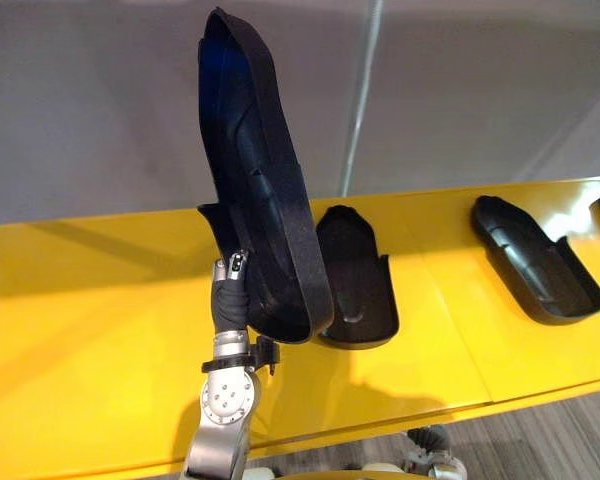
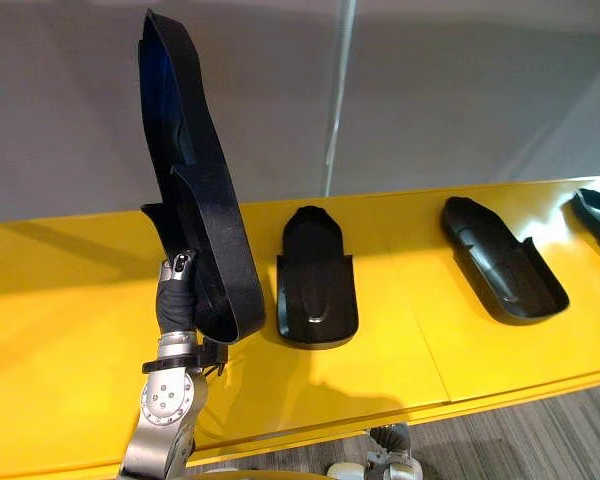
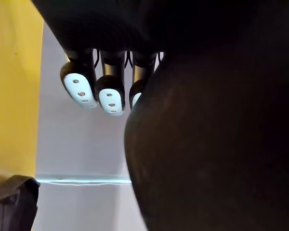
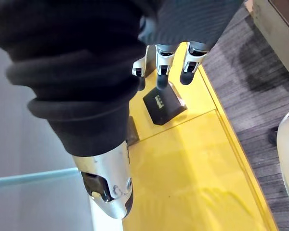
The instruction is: Walk over and take plastic housings, then place them on the shelf
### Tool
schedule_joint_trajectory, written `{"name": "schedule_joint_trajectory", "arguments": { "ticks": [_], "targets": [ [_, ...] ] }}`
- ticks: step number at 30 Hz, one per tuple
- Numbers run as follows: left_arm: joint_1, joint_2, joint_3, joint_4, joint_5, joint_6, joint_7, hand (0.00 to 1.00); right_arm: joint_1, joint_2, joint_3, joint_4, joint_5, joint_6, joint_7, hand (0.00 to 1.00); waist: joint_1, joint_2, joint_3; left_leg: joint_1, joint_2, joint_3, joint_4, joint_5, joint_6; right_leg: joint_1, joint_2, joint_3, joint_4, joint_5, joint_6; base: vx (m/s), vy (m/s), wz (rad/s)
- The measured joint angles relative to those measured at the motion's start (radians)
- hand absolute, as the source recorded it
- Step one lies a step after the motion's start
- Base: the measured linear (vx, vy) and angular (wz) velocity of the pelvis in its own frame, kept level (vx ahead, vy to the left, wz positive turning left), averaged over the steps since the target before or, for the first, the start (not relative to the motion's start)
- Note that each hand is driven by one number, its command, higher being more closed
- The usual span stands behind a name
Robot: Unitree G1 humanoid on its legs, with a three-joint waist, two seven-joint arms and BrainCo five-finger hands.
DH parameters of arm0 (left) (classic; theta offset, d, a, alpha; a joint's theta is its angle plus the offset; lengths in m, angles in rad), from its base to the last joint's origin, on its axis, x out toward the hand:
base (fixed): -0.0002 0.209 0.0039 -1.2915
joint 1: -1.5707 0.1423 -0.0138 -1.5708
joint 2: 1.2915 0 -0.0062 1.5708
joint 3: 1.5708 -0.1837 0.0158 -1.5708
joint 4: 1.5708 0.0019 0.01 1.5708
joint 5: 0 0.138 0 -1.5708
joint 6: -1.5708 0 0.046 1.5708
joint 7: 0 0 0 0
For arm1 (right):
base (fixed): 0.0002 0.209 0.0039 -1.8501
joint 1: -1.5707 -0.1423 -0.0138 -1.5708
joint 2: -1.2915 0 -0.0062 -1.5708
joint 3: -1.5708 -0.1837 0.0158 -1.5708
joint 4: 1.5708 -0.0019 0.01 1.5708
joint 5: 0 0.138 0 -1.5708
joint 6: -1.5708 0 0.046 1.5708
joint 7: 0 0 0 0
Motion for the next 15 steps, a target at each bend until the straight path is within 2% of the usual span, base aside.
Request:
{"name": "schedule_joint_trajectory", "arguments": {
  "ticks": [2,3,4,6,7,8,10,11,12,13,14,15],
  "targets": [
    [0.0,-0.002,0.01,0.0,-0.001,0.0,0.006,1.0,-0.018,-0.003,-0.006,0.012,0.001,-0.004,-0.002,0.0,0.003,0.0,0.004,-0.024,0.003,0.013,0.017,0.0,-0.007,-0.006,-0.014,-0.027,0.002,0.002,-0.003,-0.07,-0.004,0.61],
    [-0.001,-0.002,0.01,0.002,-0.001,0.0,0.008,1.0,-0.053,-0.007,-0.005,0.047,0.001,-0.003,-0.003,0.0,0.002,0.0,0.005,-0.063,0.048,0.094,0.087,-0.042,0.04,-0.021,-0.021,-0.046,0.018,0.002,-0.006,-0.1,0.002,0.45],
    [-0.002,0.002,0.01,0.004,-0.002,0.0,0.008,1.0,-0.07,-0.012,-0.006,0.063,0.0,-0.003,-0.003,0.0,-0.001,0.001,0.006,-0.086,0.082,0.126,0.144,-0.057,0.052,-0.028,-0.028,-0.054,0.03,0.0,-0.008,-0.1,0.031,0.37],
    [-0.001,0.0,0.007,0.022,-0.003,0.0,0.006,1.0,-0.1,-0.031,-0.013,0.092,-0.001,-0.002,-0.008,0.0,-0.001,-0.014,0.014,-0.118,0.186,0.157,0.281,-0.073,0.046,-0.042,-0.083,-0.056,0.068,0.0,-0.008,-0.09,0.179,0.35],
    [0.0,-0.006,0.007,0.022,-0.004,0.001,0.005,1.0,-0.097,-0.043,-0.02,0.084,-0.001,-0.002,-0.018,0.0,-0.007,-0.018,0.018,-0.122,0.241,0.128,0.298,-0.069,0.04,-0.042,-0.116,-0.06,0.089,0.0,-0.003,-0.08,0.269,0.35],
    [-0.002,-0.009,0.006,0.022,-0.005,0.0,0.005,1.0,-0.094,-0.048,-0.024,0.084,-0.001,-0.001,-0.024,0.0,-0.01,-0.014,0.015,-0.118,0.269,0.106,0.297,-0.065,0.035,-0.042,-0.133,-0.063,0.1,0.0,0.004,-0.06,0.35,0.34],
    [-0.019,-0.027,-0.004,0.019,-0.01,-0.003,0.006,1.0,-0.077,-0.071,-0.027,0.081,-0.001,-0.001,-0.025,0.0,-0.005,0.009,0.004,-0.122,0.328,-0.008,0.28,-0.029,-0.023,-0.064,-0.191,-0.065,0.143,-0.008,0.083,-0.06,0.459,0.24],
    [-0.021,-0.026,-0.009,0.019,-0.012,-0.004,0.009,1.0,-0.077,-0.076,-0.027,0.078,0.001,0.001,-0.025,0.0,-0.002,0.022,-0.004,-0.121,0.339,-0.03,0.268,-0.016,-0.047,-0.07,-0.199,-0.064,0.142,-0.009,0.108,-0.08,0.573,0.1],
    [-0.024,-0.03,-0.024,0.019,-0.013,-0.005,0.019,1.0,-0.073,-0.083,-0.031,0.054,0.008,0.002,-0.025,0.0,-0.003,0.054,-0.007,-0.118,0.359,-0.037,0.258,-0.021,-0.136,-0.07,-0.212,-0.063,0.13,0.011,0.161,-0.09,0.679,0.1],
    [-0.032,-0.025,-0.041,0.018,-0.013,-0.004,0.02,1.0,-0.06,-0.057,-0.041,0.018,0.011,0.004,-0.027,0.0,-0.001,0.06,-0.007,-0.115,0.343,-0.007,0.289,-0.147,-0.211,-0.066,-0.242,-0.05,0.116,0.049,0.211,-0.09,0.714,0.07],
    [-0.039,-0.015,-0.045,0.018,-0.013,-0.003,0.021,1.0,-0.054,-0.038,-0.048,0.008,0.012,0.004,-0.027,0.0,0.001,0.035,0.006,-0.125,0.322,0.01,0.326,-0.181,-0.193,-0.065,-0.268,-0.04,0.105,0.074,0.215,-0.15,0.739,-0.22],
    [-0.035,0.007,-0.041,0.019,-0.013,-0.003,0.026,1.0,-0.056,0.01,-0.035,-0.002,0.012,0.005,-0.023,0.0,0.021,-0.001,0.012,-0.16,0.294,0.051,0.414,-0.214,-0.144,-0.076,-0.298,-0.037,0.061,0.162,0.151,-0.16,0.589,-0.47]
  ]
}}
